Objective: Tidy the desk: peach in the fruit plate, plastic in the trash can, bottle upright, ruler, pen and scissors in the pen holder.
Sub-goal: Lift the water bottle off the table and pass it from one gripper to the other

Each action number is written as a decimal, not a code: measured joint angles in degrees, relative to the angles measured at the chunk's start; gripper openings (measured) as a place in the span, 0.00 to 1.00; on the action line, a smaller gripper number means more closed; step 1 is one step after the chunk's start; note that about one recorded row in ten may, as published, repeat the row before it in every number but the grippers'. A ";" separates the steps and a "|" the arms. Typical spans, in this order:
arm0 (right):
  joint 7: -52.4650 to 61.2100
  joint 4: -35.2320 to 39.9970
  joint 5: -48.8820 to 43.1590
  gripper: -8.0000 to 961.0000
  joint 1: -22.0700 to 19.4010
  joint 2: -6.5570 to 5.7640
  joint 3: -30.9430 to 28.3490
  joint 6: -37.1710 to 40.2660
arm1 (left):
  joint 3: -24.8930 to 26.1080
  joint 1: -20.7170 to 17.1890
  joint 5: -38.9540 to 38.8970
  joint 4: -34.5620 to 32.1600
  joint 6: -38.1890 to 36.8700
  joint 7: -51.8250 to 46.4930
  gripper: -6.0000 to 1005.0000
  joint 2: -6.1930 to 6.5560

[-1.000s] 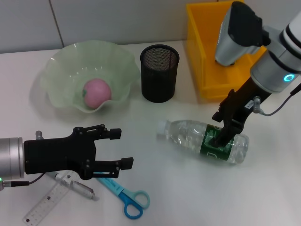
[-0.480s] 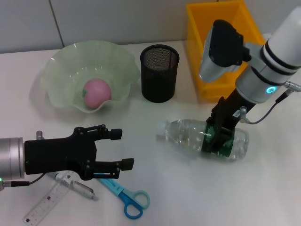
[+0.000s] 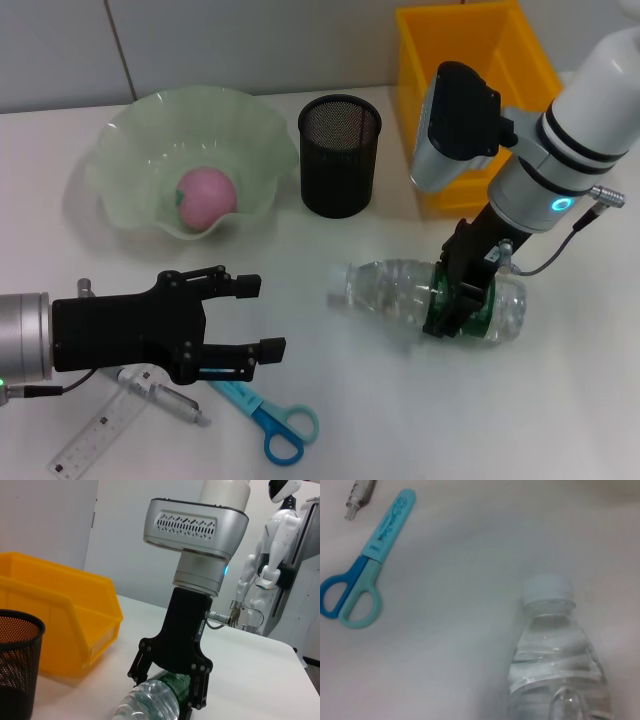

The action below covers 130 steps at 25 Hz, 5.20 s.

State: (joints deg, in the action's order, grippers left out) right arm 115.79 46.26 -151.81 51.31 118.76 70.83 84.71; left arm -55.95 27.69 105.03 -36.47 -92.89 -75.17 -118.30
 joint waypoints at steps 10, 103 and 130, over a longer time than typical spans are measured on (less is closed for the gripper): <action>-0.14 -0.21 0.00 0.82 -0.09 0.08 0.83 -0.74 | -0.04 0.00 0.00 0.00 -0.01 0.03 0.86 0.00; -40.12 -12.07 56.87 0.80 -9.12 0.73 -10.44 -0.09 | 11.60 3.88 -26.28 17.29 -7.86 4.48 0.72 -0.53; -39.60 -12.07 56.89 0.80 -9.23 0.67 -10.45 -0.07 | 11.73 3.92 -26.90 17.84 -7.56 6.10 0.71 -0.44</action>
State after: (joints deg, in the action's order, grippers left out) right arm 76.19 34.19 -94.92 42.07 119.44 60.38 84.64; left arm -44.23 31.60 78.13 -18.63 -100.45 -69.08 -118.74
